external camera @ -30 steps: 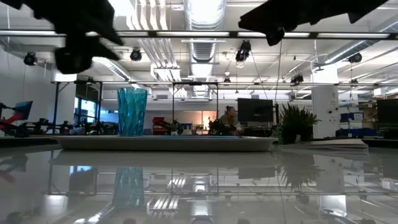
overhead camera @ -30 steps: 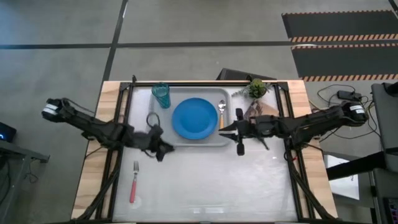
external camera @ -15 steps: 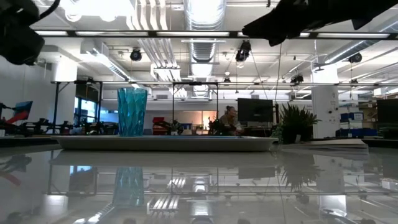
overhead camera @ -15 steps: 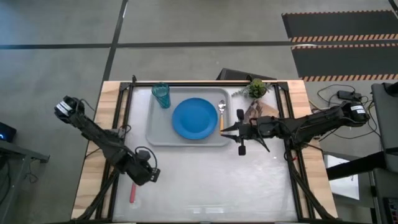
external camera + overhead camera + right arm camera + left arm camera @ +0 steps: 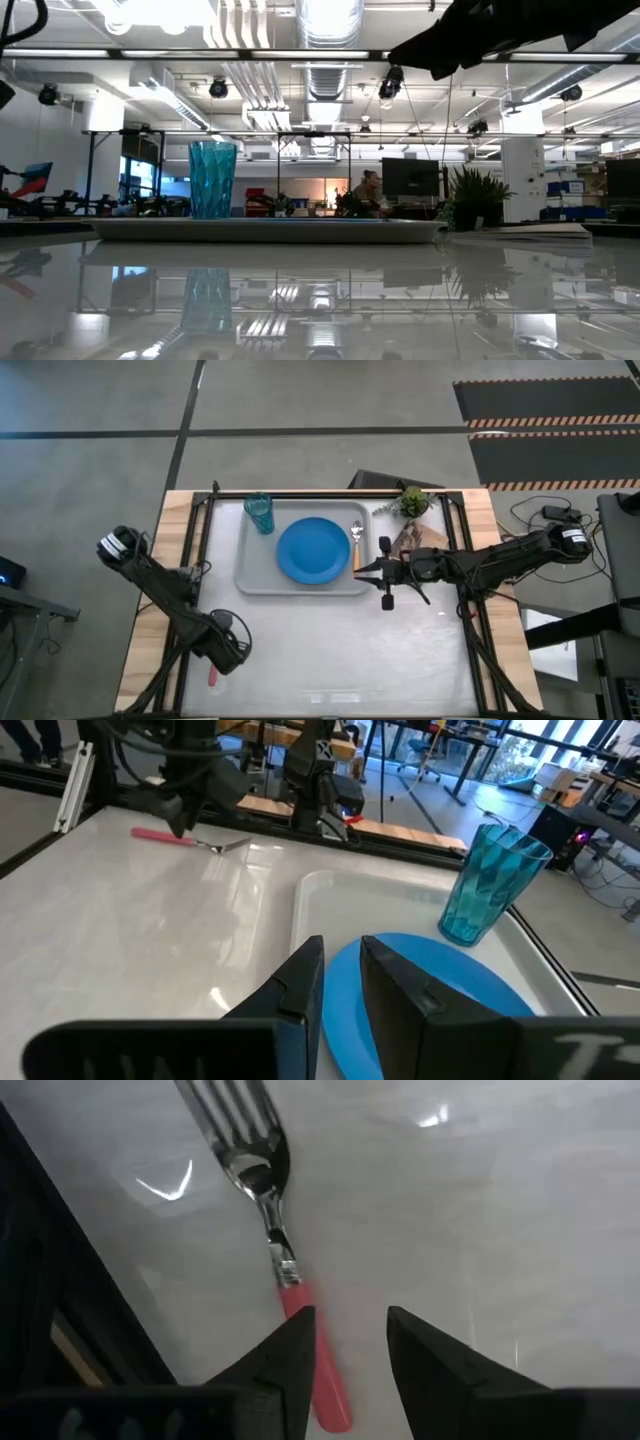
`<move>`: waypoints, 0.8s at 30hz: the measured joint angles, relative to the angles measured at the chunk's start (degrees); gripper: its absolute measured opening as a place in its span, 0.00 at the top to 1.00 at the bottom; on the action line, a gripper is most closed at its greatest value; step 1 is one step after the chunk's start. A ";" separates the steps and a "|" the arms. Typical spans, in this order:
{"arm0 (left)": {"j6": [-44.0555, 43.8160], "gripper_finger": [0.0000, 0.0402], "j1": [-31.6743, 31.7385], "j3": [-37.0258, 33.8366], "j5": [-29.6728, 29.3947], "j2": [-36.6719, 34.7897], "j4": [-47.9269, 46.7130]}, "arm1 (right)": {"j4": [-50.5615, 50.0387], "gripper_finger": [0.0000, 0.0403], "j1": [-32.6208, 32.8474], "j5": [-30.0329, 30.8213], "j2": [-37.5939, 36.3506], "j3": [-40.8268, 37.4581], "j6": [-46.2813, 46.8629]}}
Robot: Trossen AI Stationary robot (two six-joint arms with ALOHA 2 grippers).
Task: Pick and place plate/cup/fork/spoon on tray
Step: Put the pink fork to the left side of the blue plate on the gray tray
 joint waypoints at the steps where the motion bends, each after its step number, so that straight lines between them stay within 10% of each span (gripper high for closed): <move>1: -0.16 0.73 -0.10 -0.37 0.01 0.18 0.02 | 0.00 0.85 0.00 0.00 -0.01 0.00 0.04; 24: -0.70 0.99 -0.54 -6.71 -0.68 1.21 2.46 | -1.24 0.86 0.00 -0.01 -0.03 -0.02 4.71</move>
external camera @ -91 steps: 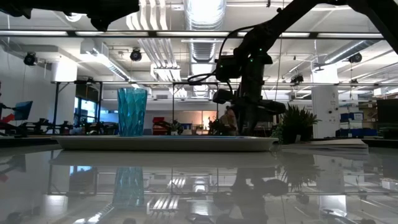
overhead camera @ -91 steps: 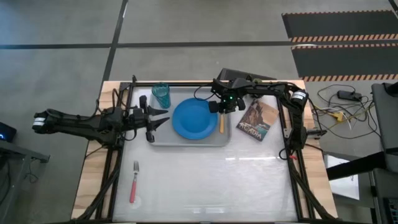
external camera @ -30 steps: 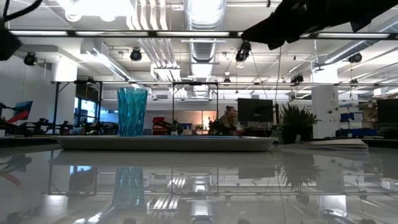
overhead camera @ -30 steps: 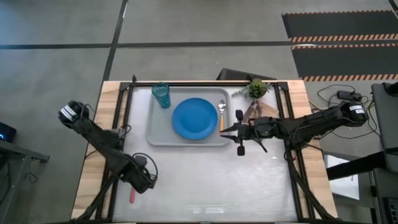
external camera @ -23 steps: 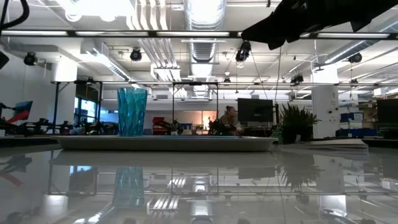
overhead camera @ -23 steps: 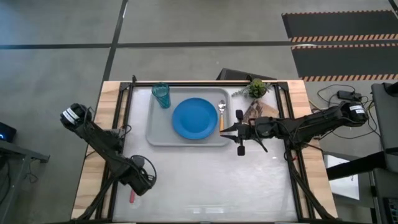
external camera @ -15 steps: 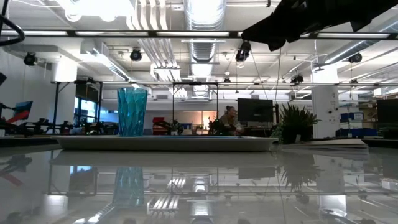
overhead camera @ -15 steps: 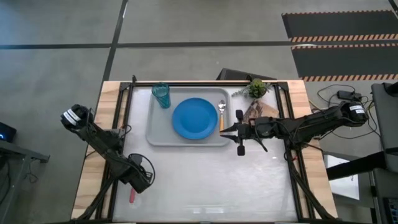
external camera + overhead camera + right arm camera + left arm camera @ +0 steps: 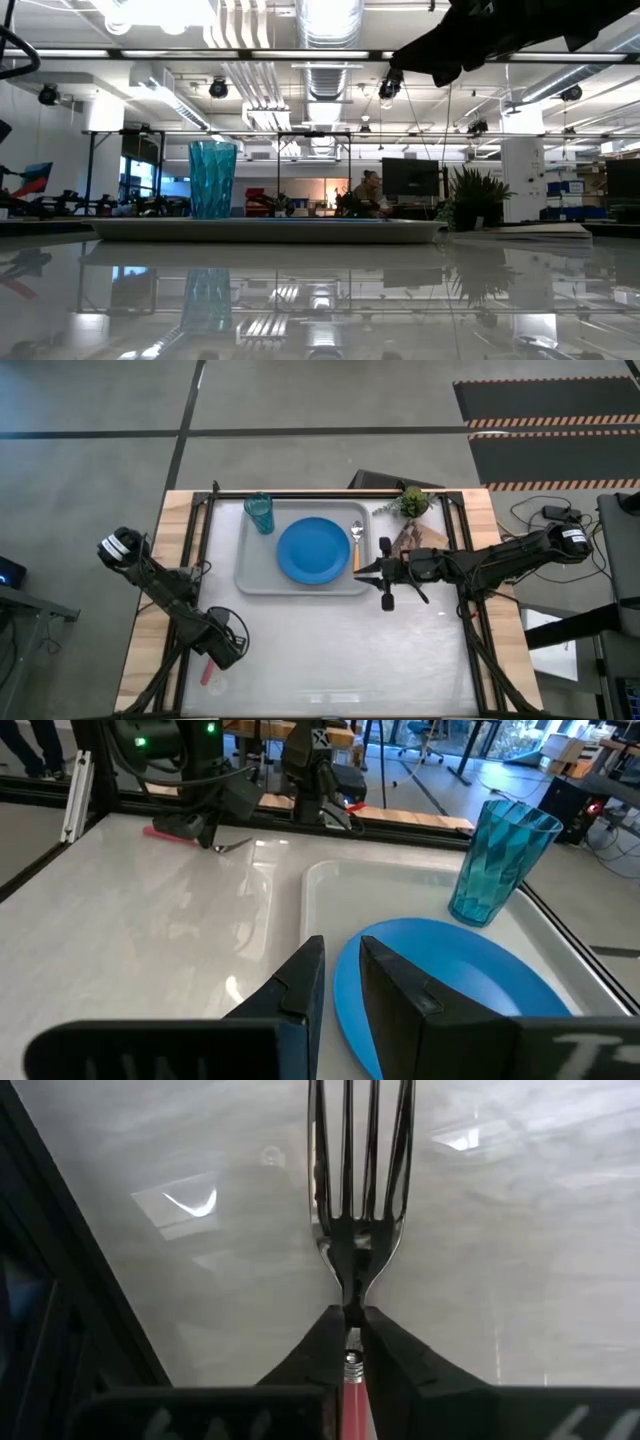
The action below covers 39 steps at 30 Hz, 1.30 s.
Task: Pick and place plate/cup/fork/spoon on tray
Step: Put the pink fork to the left side of the blue plate on the gray tray
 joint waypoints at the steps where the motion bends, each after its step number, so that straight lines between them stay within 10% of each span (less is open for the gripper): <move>1: 0.00 0.99 -0.02 -0.02 -0.02 -0.06 0.02 | -0.03 0.86 0.00 0.00 0.00 -0.02 0.00; 29: 0.04 1.00 -0.19 1.22 -2.70 -3.41 -2.98 | -0.55 0.86 -0.02 0.00 0.00 -0.02 1.37; 39: 0.02 0.85 -0.17 0.94 -2.71 -3.47 -3.02 | -0.55 0.86 0.00 0.01 0.00 -0.02 1.37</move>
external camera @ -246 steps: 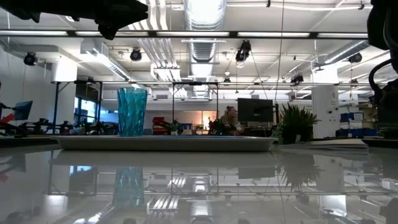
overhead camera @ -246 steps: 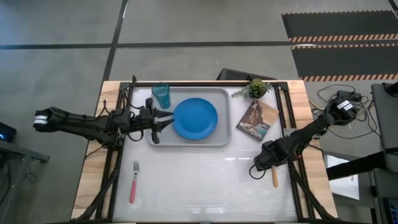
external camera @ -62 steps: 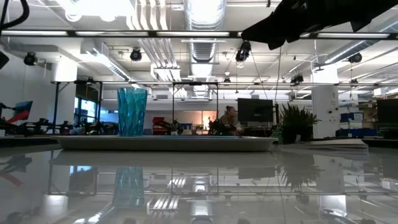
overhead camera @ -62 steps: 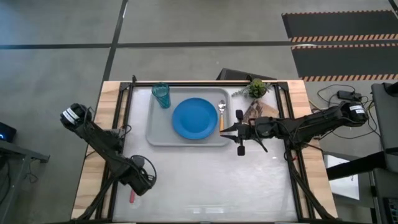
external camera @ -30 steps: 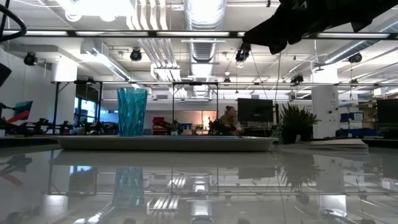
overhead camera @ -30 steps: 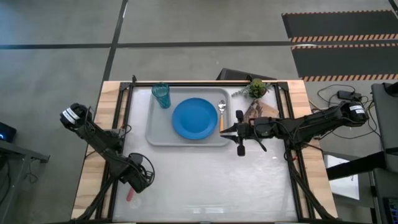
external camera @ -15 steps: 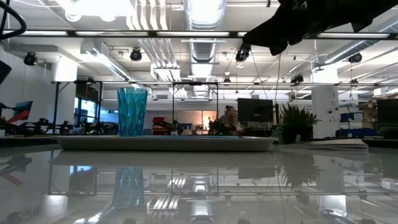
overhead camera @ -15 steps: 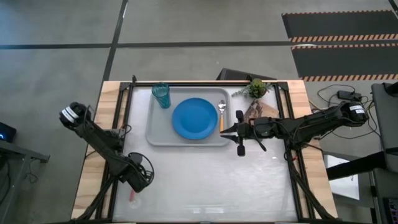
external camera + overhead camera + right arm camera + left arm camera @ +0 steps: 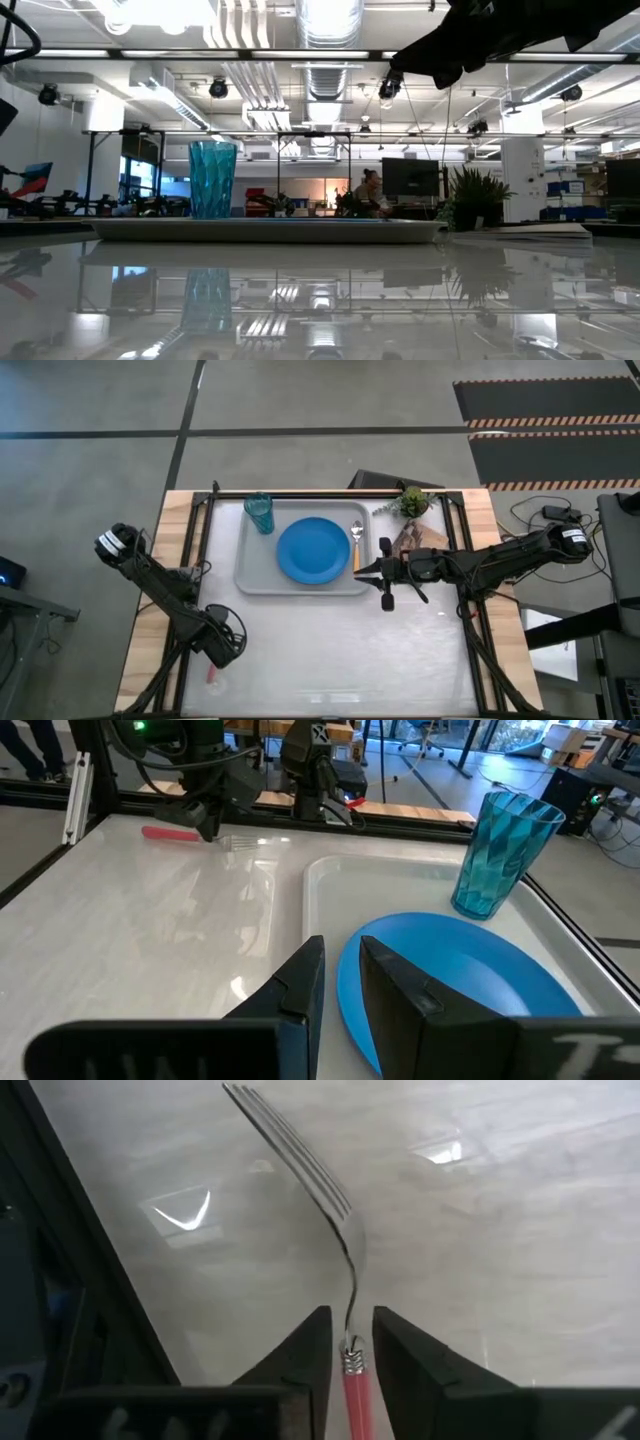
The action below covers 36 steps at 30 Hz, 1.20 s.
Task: Pick and place plate/cup/fork/spoon on tray
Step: Put the pink fork to the left side of the blue plate on the gray tray
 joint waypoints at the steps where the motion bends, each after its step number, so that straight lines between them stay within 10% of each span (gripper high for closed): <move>1: 0.00 0.85 0.00 0.00 0.00 0.00 0.07 | 0.00 0.86 -0.02 -0.01 0.00 0.00 0.00; 19: 1.28 1.00 1.14 3.46 -5.24 1.09 -2.68 | -0.54 0.86 0.00 -0.01 0.00 0.00 0.00; 36: 35.25 1.00 22.13 17.95 -21.60 0.94 -16.06 | -5.18 0.86 0.13 -1.34 -4.98 -0.11 4.77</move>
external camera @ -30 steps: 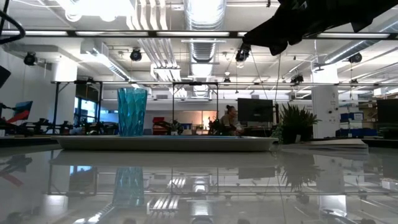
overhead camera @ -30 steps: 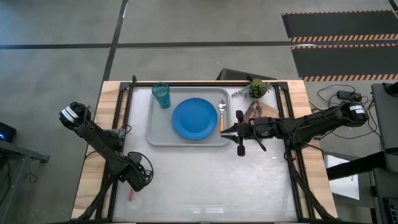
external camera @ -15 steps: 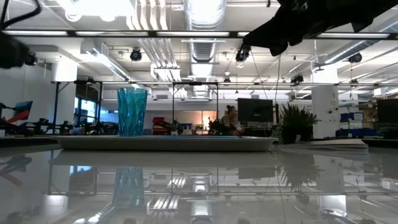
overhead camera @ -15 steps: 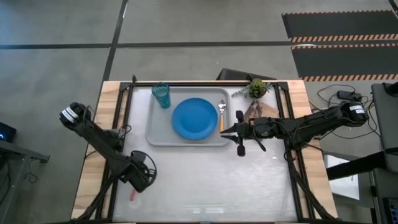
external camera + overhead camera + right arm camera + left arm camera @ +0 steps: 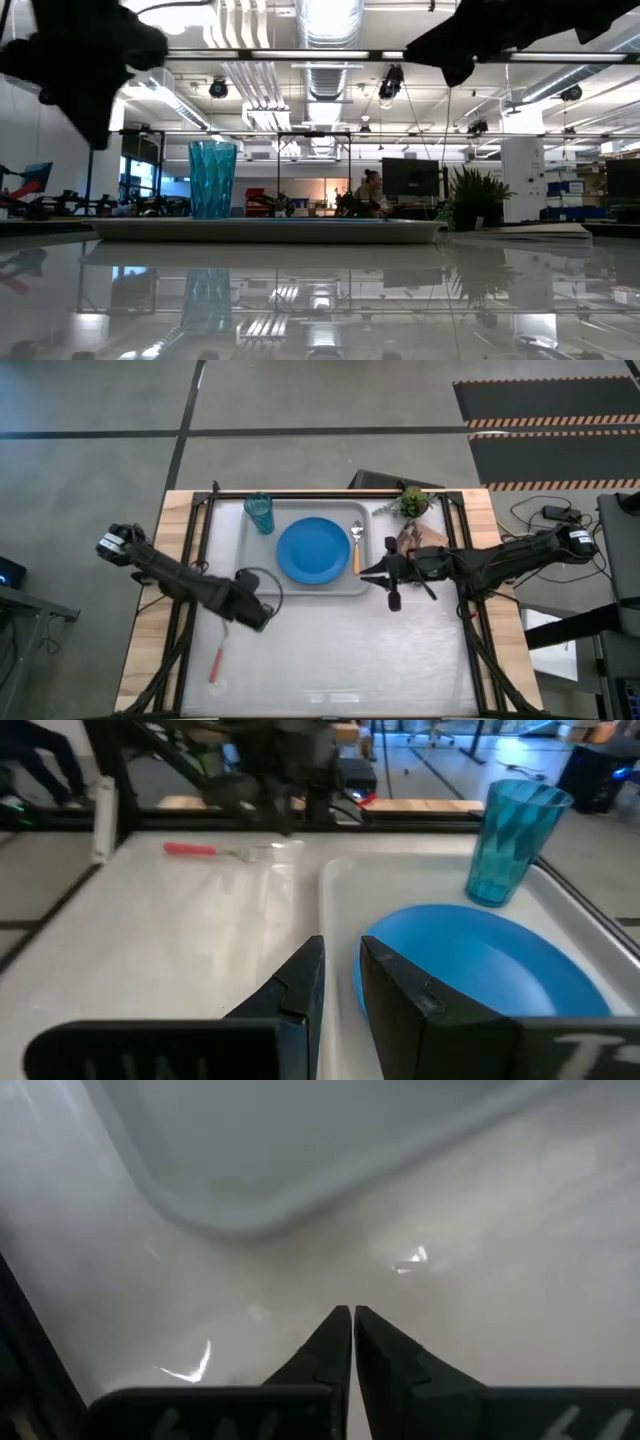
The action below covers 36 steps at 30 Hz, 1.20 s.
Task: Pick and place plate/cup/fork/spoon on tray
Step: Put the pink fork to the left side of the blue plate on the gray tray
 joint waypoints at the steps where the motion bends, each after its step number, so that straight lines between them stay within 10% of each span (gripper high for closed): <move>1: 2.04 1.00 1.74 0.14 -0.44 0.00 0.00 | -0.35 0.86 0.00 -0.76 -0.74 -0.10 0.57; 17: 20.76 1.00 21.25 0.01 -13.71 0.00 5.48 | 1.96 0.86 0.63 -9.69 -6.74 -6.90 9.52; 36: 21.79 1.00 23.33 -7.40 -17.10 0.14 18.64 | 7.41 0.86 0.66 -9.25 -5.95 -12.35 7.70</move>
